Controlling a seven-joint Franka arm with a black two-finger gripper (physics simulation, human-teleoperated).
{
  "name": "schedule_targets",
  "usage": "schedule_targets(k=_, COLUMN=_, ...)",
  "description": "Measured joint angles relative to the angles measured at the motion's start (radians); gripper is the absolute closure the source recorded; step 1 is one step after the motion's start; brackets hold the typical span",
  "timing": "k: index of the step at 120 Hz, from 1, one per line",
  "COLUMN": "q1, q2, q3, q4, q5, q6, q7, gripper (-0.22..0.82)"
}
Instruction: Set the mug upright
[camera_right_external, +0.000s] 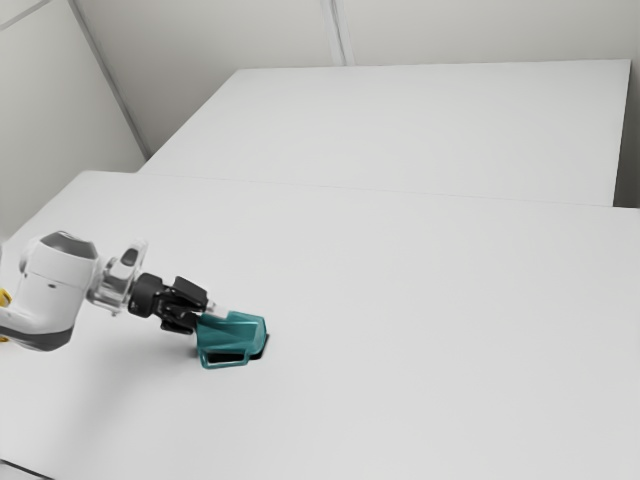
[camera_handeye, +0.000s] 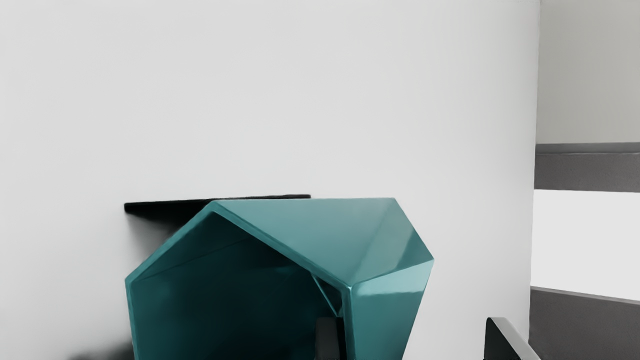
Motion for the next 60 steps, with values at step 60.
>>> schedule_targets(k=60, q1=0.052, q2=-0.003, q3=-0.017, q4=0.001, q5=-0.026, q6=0.018, q7=0.093, gripper=0.76)
